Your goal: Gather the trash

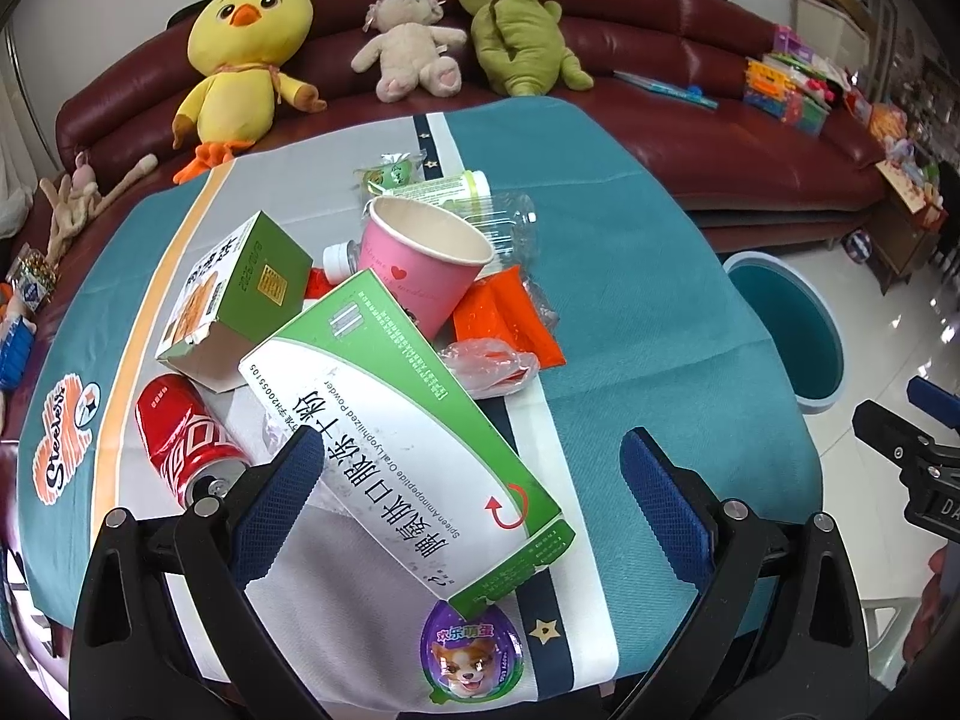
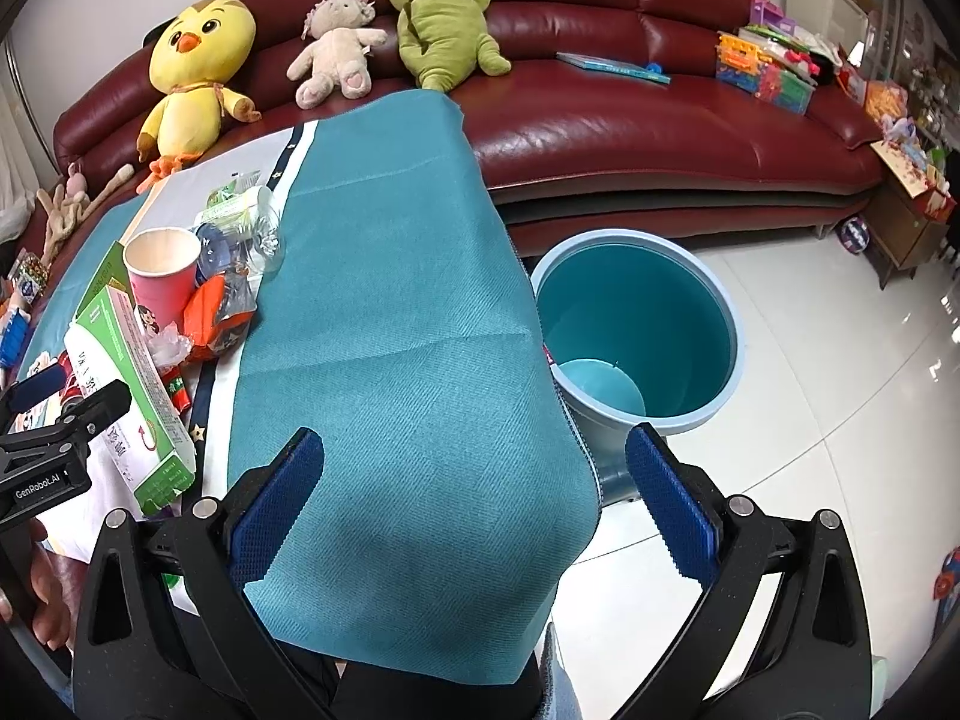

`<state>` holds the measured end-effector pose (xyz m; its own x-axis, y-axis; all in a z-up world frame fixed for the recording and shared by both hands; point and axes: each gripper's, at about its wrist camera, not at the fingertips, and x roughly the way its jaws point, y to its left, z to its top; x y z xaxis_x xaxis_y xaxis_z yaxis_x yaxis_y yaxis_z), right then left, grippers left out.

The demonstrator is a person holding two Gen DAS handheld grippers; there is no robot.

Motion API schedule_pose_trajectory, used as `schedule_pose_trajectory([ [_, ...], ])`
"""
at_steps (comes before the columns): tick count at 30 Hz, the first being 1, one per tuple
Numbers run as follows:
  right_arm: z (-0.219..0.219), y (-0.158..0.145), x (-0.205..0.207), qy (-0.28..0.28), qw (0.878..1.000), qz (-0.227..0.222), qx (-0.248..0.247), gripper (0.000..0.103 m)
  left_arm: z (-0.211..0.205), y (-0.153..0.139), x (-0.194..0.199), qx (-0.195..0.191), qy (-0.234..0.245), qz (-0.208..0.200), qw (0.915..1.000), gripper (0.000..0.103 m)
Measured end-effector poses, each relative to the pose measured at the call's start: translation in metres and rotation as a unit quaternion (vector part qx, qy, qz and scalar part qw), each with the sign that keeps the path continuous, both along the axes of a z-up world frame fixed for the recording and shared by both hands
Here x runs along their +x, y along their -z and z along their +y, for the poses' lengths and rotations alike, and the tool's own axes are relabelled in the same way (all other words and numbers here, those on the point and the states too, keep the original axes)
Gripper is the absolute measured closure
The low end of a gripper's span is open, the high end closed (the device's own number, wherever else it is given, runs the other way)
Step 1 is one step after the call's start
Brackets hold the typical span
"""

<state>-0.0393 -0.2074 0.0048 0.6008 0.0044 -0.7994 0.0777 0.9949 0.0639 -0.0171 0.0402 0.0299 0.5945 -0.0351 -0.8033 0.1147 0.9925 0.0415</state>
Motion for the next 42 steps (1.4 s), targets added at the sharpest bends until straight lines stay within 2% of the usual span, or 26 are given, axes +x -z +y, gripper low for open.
schedule_pose_trajectory([
  [32, 0.022, -0.005, 0.01, -0.007, 1.0, 0.013, -0.008, 0.006, 0.015, 0.003, 0.001, -0.002, 0.008, 0.001, 1.0, 0.004],
  [38, 0.034, -0.003, 0.012, -0.021, 1.0, 0.019, -0.006, 0.006, 0.02, 0.002, 0.0, -0.004, 0.016, -0.004, 0.9998, 0.004],
  [42, 0.052, -0.003, 0.015, -0.047, 0.999, 0.02, -0.008, 0.006, 0.044, -0.003, 0.001, -0.02, 0.006, -0.019, 0.9996, 0.004],
])
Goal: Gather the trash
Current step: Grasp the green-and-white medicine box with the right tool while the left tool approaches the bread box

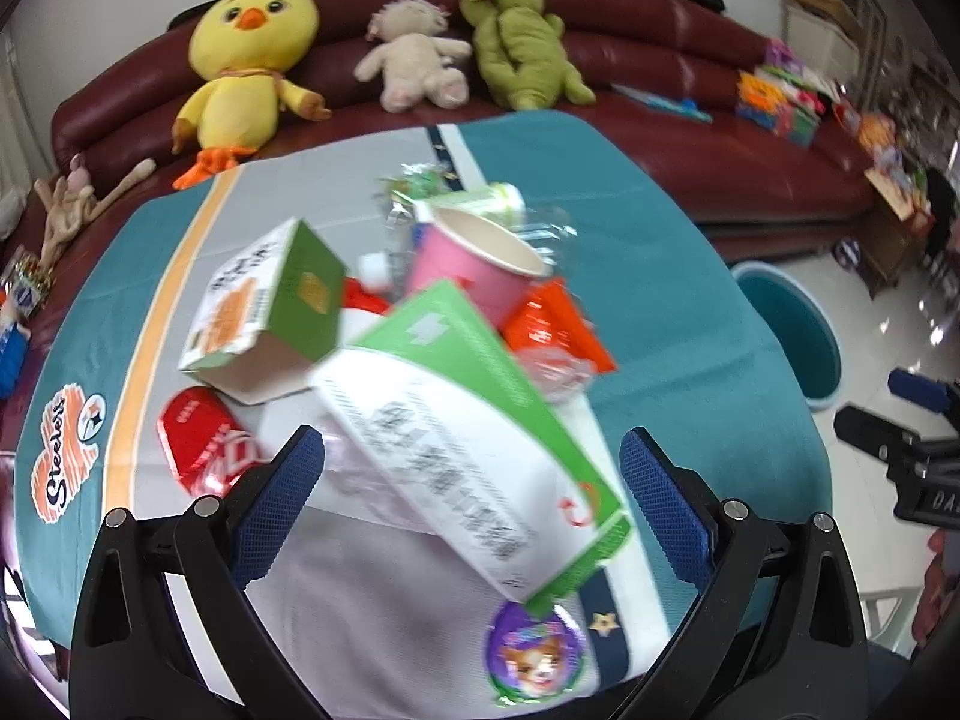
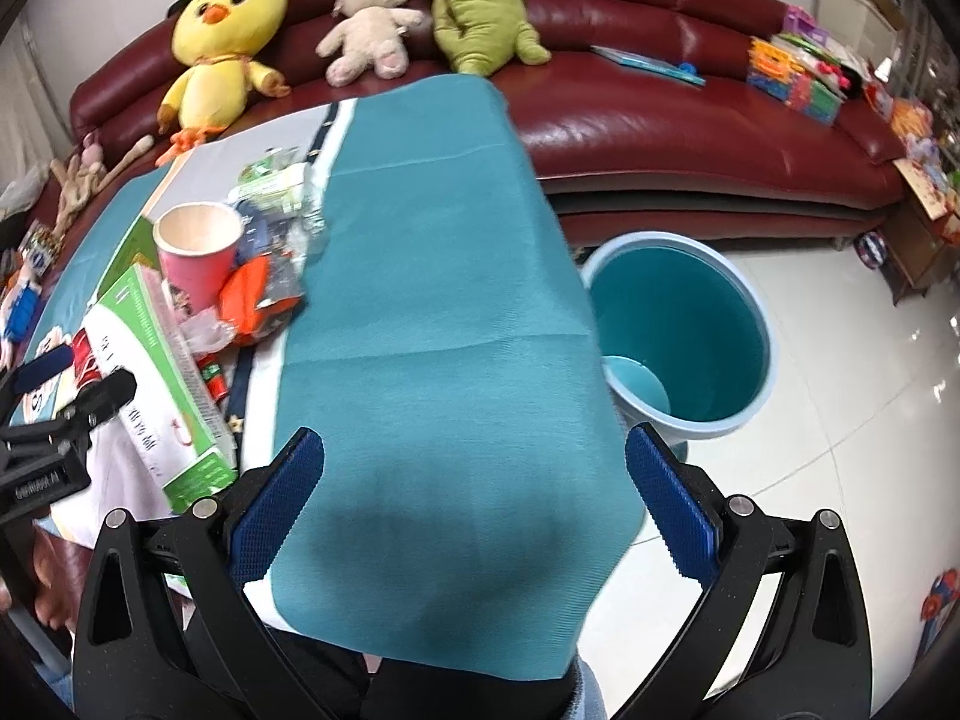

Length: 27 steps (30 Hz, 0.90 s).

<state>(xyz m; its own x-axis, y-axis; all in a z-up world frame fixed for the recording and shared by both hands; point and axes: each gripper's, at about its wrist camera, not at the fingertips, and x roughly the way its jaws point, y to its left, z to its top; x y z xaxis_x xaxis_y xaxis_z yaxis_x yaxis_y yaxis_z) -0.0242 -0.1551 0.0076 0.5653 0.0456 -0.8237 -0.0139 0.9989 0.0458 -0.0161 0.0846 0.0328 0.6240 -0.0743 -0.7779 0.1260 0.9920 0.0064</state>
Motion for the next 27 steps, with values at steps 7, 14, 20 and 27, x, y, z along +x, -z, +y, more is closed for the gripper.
schedule_pose_trajectory([
  [7, 0.055, 0.005, 0.012, -0.075, 0.997, 0.018, 0.006, 0.006, 0.046, -0.005, 0.005, 0.0, -0.015, 0.01, 0.9998, 0.004],
  [14, 0.129, 0.014, 0.024, -0.163, 0.986, 0.036, -0.009, 0.006, 0.106, 0.001, 0.015, 0.005, -0.078, 0.036, 0.9963, 0.004],
  [20, 0.174, 0.025, 0.036, -0.197, 0.979, 0.049, -0.022, 0.006, 0.148, 0.007, 0.025, -0.022, -0.089, 0.049, 0.9945, 0.004],
  [27, 0.198, 0.039, 0.049, -0.206, 0.976, 0.054, -0.04, 0.006, 0.162, 0.012, 0.038, -0.013, -0.079, 0.047, 0.9956, 0.004],
])
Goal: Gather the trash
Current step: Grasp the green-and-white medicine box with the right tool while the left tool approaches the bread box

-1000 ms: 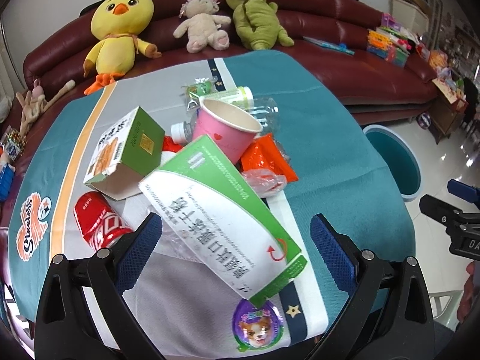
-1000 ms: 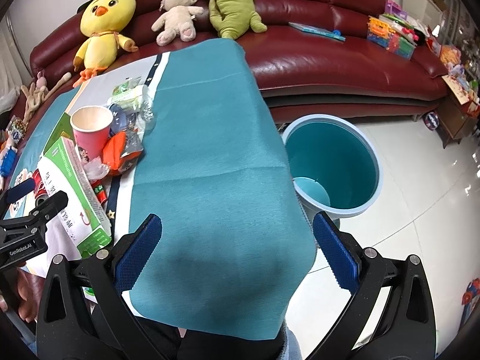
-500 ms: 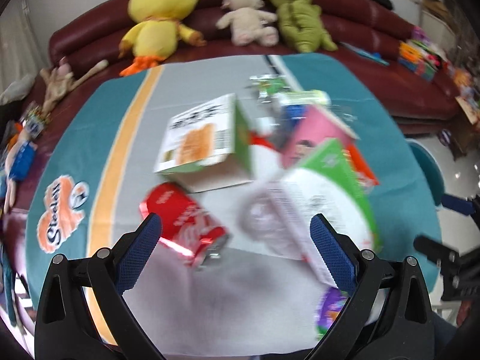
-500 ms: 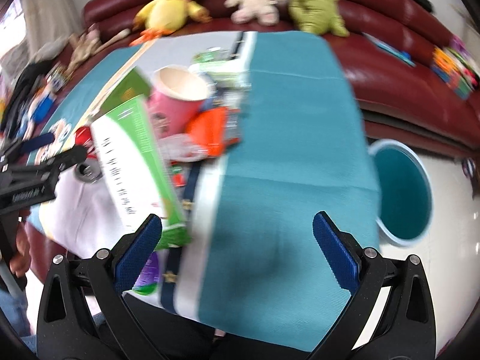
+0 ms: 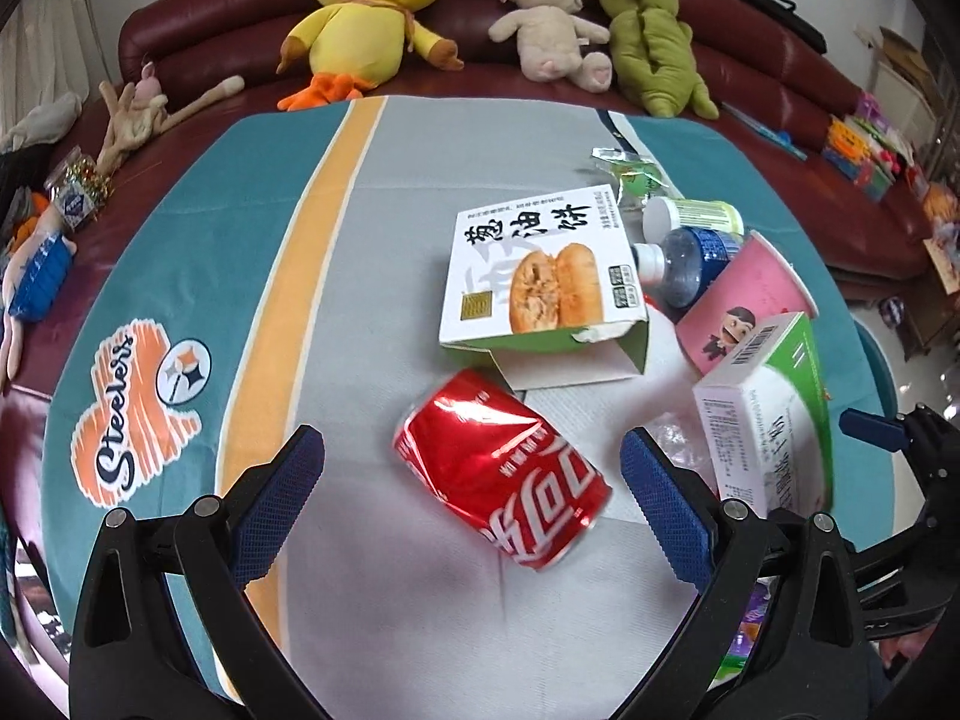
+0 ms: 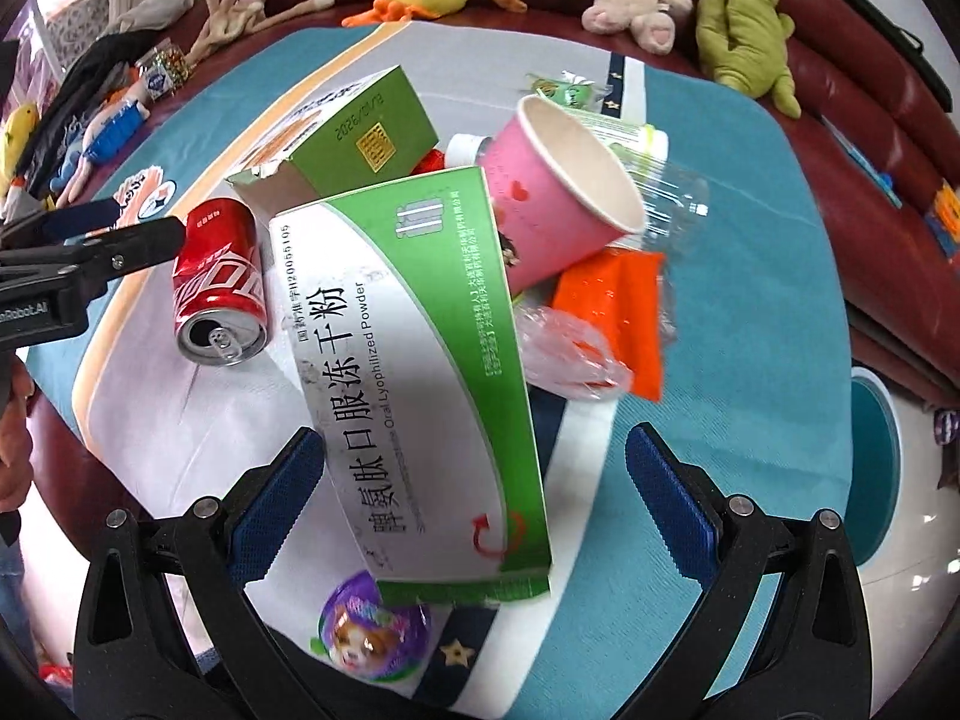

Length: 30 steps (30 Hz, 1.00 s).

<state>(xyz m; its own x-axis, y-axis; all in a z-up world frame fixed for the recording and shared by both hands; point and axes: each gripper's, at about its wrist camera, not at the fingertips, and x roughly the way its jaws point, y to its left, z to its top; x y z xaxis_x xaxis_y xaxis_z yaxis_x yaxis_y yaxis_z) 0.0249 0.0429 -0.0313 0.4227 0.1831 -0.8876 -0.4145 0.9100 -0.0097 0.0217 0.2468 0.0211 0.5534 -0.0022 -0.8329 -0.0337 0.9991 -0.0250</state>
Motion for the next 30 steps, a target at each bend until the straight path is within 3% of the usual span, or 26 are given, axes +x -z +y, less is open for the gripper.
schedule_pose_trajectory([
  [8, 0.015, 0.0, 0.002, -0.01, 1.0, 0.001, -0.002, 0.006, 0.003, 0.014, 0.02, 0.026, 0.004, 0.01, 0.9996, 0.004],
  [14, 0.027, 0.003, 0.004, -0.011, 0.999, -0.009, -0.029, 0.007, 0.01, 0.023, 0.034, 0.024, 0.002, 0.016, 0.9996, 0.004],
  [16, 0.022, 0.0, 0.006, -0.011, 1.0, -0.009, -0.01, 0.034, 0.01, 0.026, 0.038, 0.019, 0.004, 0.019, 0.9996, 0.004],
  [24, -0.01, -0.031, 0.013, 0.017, 0.999, -0.006, 0.051, 0.035, 0.002, 0.034, 0.063, 0.034, 0.023, 0.021, 0.999, 0.004],
  [26, -0.02, -0.038, 0.018, 0.029, 0.998, -0.005, 0.06, 0.035, 0.0, 0.036, 0.068, 0.032, 0.029, 0.018, 0.9989, 0.012],
  [28, -0.029, -0.039, 0.023, 0.04, 0.997, -0.005, 0.063, 0.034, -0.002, 0.038, 0.076, 0.023, 0.036, 0.022, 0.9988, 0.033],
  [29, -0.034, -0.039, 0.026, 0.047, 0.997, -0.002, 0.066, 0.034, -0.003, 0.039, 0.08, 0.02, 0.038, 0.024, 0.9988, 0.038],
  [30, -0.038, -0.038, 0.027, 0.051, 0.996, 0.0, 0.069, 0.034, -0.005, 0.04, 0.084, 0.016, 0.04, 0.023, 0.9988, 0.052],
])
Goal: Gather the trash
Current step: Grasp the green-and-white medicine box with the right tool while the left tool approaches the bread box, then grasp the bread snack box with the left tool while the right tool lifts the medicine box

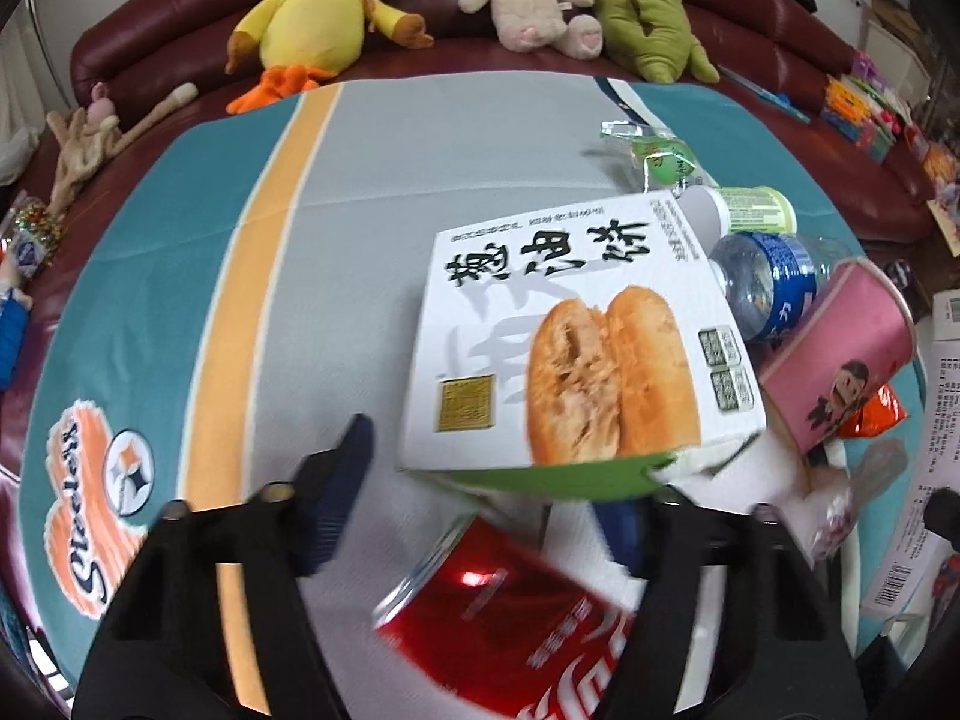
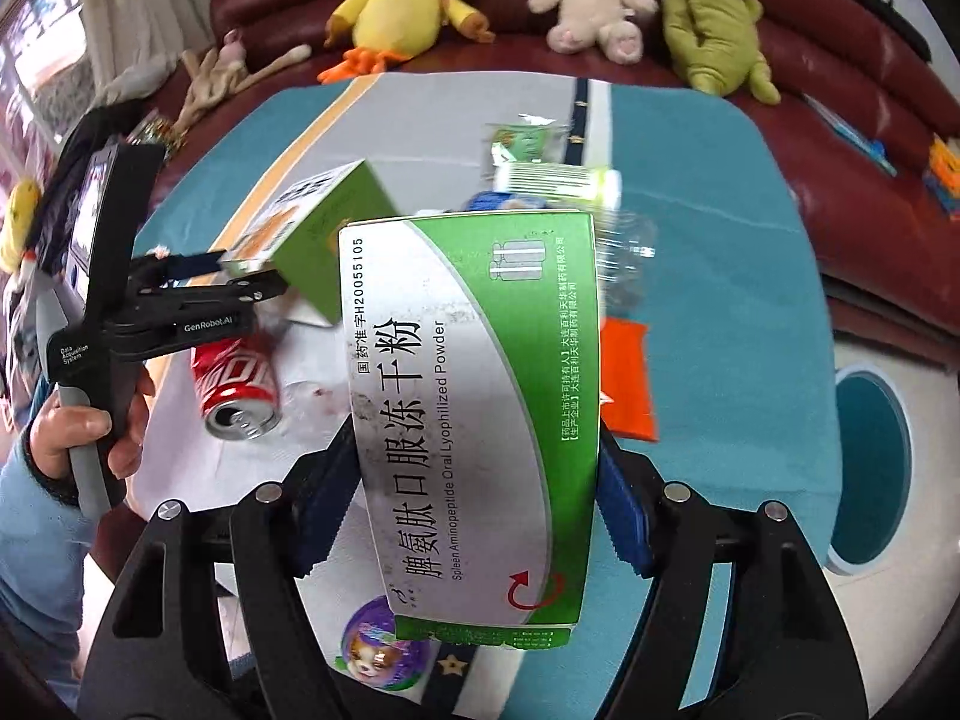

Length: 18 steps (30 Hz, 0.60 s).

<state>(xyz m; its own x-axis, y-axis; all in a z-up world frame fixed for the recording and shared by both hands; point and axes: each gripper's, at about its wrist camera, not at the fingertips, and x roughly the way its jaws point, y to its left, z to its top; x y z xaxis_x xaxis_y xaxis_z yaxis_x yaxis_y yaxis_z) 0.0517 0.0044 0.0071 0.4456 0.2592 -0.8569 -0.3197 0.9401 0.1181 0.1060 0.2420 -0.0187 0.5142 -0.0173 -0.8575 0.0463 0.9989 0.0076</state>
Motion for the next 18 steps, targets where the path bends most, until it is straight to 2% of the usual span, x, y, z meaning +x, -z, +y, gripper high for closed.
schedule_pose_trajectory([
  [1, -0.004, 0.001, 0.002, 0.005, 1.0, 0.002, 0.004, 0.034, -0.001, 0.001, 0.003, 0.0, 0.0, 0.0, 1.0, 0.063],
  [3, -0.013, 0.002, 0.005, 0.016, 1.0, 0.005, 0.009, 0.034, -0.003, 0.002, 0.01, -0.007, -0.001, -0.002, 1.0, 0.076],
  [8, -0.029, 0.0, 0.007, 0.029, 0.999, -0.001, 0.016, 0.034, -0.006, -0.009, 0.015, -0.001, -0.02, -0.035, 0.9992, 0.078],
  [14, -0.055, -0.014, 0.012, 0.047, 0.998, -0.017, 0.037, 0.035, -0.004, -0.045, 0.008, -0.016, -0.043, -0.079, 0.9958, 0.08],
  [16, -0.066, -0.019, 0.012, 0.054, 0.997, -0.022, 0.047, 0.034, -0.003, -0.063, 0.001, -0.018, -0.054, -0.1, 0.9934, 0.088],
  [17, -0.072, -0.022, 0.014, 0.057, 0.997, -0.024, 0.051, 0.034, -0.004, -0.071, -0.002, -0.02, -0.054, -0.107, 0.9925, 0.089],
  [18, -0.075, -0.024, 0.015, 0.059, 0.997, -0.025, 0.054, 0.034, -0.007, -0.08, -0.004, -0.024, -0.051, -0.118, 0.9914, 0.095],
])
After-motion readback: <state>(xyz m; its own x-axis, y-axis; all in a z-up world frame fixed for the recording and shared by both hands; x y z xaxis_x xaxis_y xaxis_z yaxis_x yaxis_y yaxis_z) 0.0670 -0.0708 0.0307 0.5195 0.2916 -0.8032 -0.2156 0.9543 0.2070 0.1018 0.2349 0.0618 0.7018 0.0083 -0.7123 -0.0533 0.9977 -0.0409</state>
